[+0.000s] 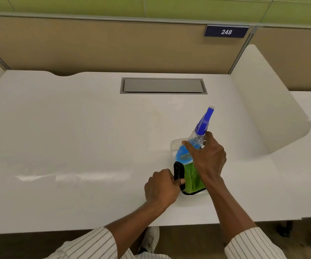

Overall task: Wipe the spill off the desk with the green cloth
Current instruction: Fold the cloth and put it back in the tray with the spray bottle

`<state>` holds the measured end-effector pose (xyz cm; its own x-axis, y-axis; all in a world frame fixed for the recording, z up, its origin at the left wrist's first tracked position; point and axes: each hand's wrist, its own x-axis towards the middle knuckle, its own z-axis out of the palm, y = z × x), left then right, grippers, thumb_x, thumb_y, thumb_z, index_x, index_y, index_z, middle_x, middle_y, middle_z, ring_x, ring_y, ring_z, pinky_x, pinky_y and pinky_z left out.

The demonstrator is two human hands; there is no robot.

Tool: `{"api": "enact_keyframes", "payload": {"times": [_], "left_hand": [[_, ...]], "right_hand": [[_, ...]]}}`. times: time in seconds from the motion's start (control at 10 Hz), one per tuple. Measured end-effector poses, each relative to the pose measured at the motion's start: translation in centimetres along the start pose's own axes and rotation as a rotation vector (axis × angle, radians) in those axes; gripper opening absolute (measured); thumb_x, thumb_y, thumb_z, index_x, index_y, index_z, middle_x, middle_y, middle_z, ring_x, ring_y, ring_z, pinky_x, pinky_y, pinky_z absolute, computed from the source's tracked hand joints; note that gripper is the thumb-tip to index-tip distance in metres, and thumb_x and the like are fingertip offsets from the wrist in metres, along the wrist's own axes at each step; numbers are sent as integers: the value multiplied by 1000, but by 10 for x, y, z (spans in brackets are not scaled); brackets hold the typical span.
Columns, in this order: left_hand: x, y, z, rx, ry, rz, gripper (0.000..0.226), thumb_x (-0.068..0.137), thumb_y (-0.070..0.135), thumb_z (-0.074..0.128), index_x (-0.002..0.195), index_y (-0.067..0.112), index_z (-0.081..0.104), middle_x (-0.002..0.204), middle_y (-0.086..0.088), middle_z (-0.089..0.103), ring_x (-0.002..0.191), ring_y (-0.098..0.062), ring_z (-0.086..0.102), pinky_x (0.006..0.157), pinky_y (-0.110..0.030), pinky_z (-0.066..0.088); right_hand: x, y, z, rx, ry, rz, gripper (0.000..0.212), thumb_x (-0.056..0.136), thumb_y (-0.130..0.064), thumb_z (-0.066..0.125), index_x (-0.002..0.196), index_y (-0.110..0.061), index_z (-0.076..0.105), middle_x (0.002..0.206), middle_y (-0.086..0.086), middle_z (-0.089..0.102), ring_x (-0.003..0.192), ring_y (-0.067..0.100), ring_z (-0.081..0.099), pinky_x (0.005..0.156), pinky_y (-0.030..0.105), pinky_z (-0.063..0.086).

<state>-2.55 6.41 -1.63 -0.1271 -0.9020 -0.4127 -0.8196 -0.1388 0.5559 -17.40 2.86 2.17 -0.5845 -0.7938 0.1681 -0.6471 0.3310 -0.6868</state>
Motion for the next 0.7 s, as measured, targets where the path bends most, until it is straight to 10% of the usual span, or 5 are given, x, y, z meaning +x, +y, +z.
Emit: {"api": "enact_keyframes", "payload": {"times": [0.7], "left_hand": [[3, -3, -9, -8, -33, -24, 51, 88, 72, 74, 86, 22, 65, 86, 3, 75, 78, -18, 67, 71, -34, 52]], "right_hand": [[-20, 17, 5, -73, 29, 110, 91, 75, -73, 76, 144, -21, 49, 140, 3, 64, 122, 24, 66, 90, 48, 57]]}}
